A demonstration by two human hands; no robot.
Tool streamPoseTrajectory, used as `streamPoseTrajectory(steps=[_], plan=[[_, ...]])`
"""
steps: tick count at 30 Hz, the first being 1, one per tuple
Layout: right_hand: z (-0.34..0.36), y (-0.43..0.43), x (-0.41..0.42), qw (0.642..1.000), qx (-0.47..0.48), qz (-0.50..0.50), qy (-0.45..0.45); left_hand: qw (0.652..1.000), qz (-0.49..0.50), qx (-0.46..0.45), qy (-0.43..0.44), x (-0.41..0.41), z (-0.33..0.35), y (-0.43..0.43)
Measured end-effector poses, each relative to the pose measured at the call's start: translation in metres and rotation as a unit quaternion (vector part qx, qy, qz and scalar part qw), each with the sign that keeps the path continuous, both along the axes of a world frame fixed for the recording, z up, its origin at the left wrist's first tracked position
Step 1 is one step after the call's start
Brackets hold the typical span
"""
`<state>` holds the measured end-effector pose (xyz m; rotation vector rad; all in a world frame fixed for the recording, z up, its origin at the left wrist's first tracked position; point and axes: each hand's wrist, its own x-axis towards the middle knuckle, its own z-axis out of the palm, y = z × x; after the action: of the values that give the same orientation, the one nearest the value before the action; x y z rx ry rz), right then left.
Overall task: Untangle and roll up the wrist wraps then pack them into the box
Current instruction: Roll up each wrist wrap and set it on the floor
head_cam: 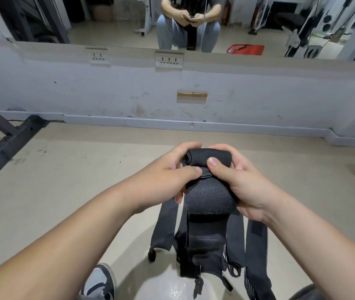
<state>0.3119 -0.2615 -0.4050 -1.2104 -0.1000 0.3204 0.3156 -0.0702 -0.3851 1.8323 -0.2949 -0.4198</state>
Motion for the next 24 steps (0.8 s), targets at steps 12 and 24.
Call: streamPoseTrajectory(steps=[12, 24], plan=[[-0.009, -0.005, 0.001, 0.967, -0.191, 0.016, -0.167, 0.995, 0.015, -0.094, 0.000, -0.007, -0.009, -0.002], [0.001, -0.010, 0.003, 0.957, -0.189, 0.020, -0.220, 0.977, 0.086, -0.177, 0.086, -0.007, -0.014, -0.019]])
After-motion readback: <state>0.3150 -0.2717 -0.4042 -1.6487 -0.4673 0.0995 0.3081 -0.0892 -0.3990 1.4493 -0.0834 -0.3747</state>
